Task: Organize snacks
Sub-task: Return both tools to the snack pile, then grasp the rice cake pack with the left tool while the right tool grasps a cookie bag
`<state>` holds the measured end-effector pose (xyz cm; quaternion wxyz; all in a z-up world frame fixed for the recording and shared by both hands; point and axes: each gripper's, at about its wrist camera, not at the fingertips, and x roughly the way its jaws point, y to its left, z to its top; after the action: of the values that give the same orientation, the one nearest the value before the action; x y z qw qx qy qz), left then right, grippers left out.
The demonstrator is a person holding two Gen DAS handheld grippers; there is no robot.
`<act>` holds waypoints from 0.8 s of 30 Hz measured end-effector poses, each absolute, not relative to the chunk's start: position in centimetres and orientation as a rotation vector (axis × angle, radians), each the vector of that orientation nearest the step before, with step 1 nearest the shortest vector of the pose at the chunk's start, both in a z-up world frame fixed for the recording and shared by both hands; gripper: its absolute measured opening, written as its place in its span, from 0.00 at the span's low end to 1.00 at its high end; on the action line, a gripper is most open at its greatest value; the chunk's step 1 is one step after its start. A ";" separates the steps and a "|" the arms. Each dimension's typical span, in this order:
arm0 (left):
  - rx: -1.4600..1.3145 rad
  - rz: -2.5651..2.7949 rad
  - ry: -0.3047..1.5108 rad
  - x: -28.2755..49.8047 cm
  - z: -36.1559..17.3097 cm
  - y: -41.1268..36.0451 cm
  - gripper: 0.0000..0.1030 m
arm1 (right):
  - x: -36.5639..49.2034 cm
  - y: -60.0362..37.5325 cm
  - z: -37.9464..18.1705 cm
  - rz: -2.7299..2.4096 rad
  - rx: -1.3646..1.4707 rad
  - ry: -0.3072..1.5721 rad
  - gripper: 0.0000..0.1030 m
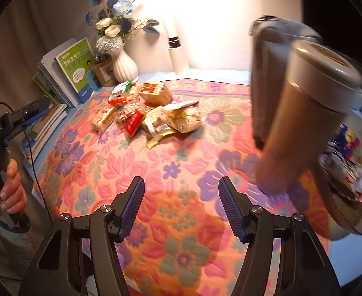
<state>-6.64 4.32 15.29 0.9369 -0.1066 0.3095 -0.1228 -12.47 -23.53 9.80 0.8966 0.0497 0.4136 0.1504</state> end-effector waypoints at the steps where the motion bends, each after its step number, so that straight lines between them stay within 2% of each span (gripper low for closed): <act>1: -0.224 -0.241 0.644 -5.9 14.6 5.1 0.78 | -11.8 -22.9 9.7 0.321 0.105 0.857 0.60; 2: -0.232 -0.228 0.655 -5.2 14.0 5.6 0.85 | -11.1 -22.3 9.5 0.329 0.109 0.857 0.60; 4: -0.246 -0.213 0.668 -3.9 12.7 6.7 0.88 | -9.7 -21.4 9.1 0.332 0.122 0.861 0.60; 12: -0.176 -0.153 0.797 3.0 6.6 7.9 0.88 | -4.4 -20.3 5.8 0.243 0.192 0.864 0.60; 22: -0.138 -0.111 0.837 7.1 2.7 7.7 0.88 | 0.6 -21.4 3.3 0.193 0.331 0.861 0.60; 24: -0.158 -0.110 0.853 7.5 2.2 7.9 0.88 | 1.4 -21.4 3.1 0.191 0.348 0.861 0.63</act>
<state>7.49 7.90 2.18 0.9059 -0.0767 0.4131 -0.0533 1.38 -21.44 3.09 0.8897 0.1676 0.4147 0.0920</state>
